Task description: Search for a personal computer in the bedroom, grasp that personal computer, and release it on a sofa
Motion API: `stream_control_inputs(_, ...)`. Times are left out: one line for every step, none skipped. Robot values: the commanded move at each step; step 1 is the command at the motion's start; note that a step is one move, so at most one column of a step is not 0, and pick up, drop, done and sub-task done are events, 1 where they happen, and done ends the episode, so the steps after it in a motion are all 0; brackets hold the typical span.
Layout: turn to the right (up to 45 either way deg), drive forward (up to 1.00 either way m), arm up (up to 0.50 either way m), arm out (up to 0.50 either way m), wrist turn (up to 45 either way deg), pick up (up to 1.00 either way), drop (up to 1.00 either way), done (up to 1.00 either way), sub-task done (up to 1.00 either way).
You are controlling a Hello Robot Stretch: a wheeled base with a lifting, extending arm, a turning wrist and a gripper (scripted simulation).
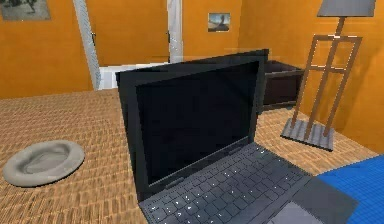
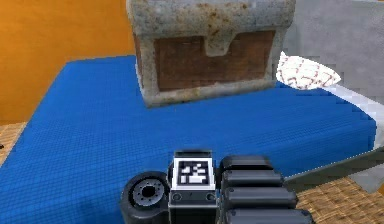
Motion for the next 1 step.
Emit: stream_control_inputs(-18.0, 0.0, 0.0, 0.0, 0.0, 0.0, 0.0, 0.0, 0.0)
